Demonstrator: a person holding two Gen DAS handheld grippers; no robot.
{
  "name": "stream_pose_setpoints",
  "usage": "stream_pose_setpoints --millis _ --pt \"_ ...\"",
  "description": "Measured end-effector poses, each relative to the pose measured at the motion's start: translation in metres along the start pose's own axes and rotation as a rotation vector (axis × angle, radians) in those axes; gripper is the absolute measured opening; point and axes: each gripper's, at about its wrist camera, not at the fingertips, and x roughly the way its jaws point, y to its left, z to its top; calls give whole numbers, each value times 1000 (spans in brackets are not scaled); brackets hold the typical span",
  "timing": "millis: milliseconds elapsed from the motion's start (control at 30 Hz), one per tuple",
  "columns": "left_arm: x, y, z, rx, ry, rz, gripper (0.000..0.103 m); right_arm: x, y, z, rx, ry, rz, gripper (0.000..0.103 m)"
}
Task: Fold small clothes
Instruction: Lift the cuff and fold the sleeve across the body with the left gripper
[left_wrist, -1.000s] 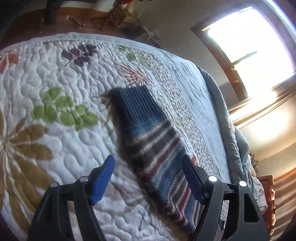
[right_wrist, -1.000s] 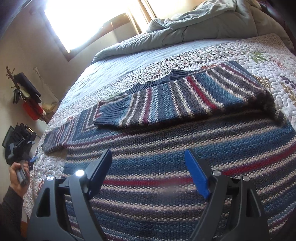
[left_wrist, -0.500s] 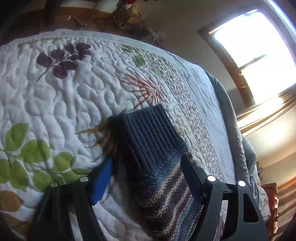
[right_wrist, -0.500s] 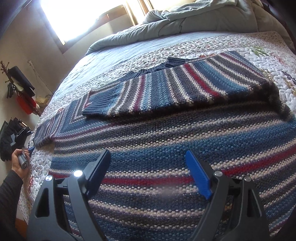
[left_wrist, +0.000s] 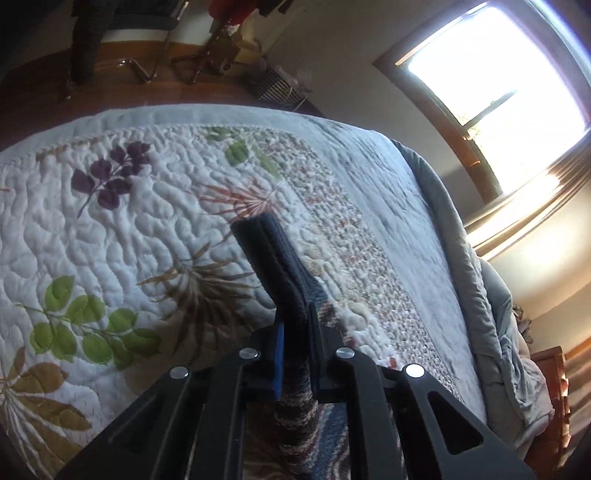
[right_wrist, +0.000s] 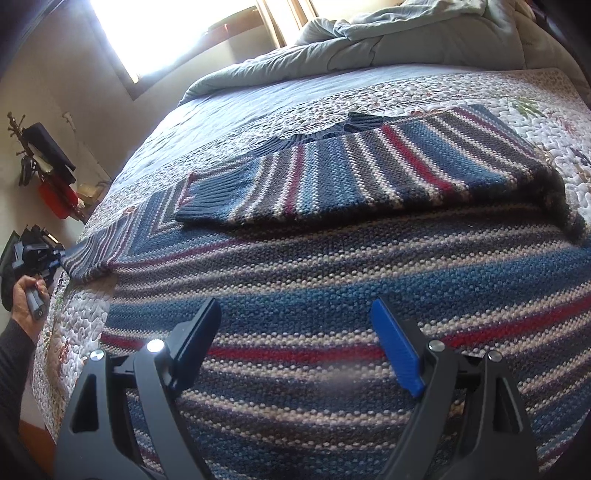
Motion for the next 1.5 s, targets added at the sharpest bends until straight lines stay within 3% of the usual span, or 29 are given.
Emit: stream_pose_setpoints --millis 233,700,1100,1500 --pt "-50 -87 -4 143 -33 -74 10 -9 10 1 -44 -9 19 83" --pt "-119 -241 -65 354 -56 -213 10 -23 -5 10 20 1 73 83" --pt "-119 -333 -151 467 1 -284 10 -50 -41 18 93 -38 93 83" --pt "-100 -396 -234 547 98 -350 10 -77 -91 25 173 -77 82 83"
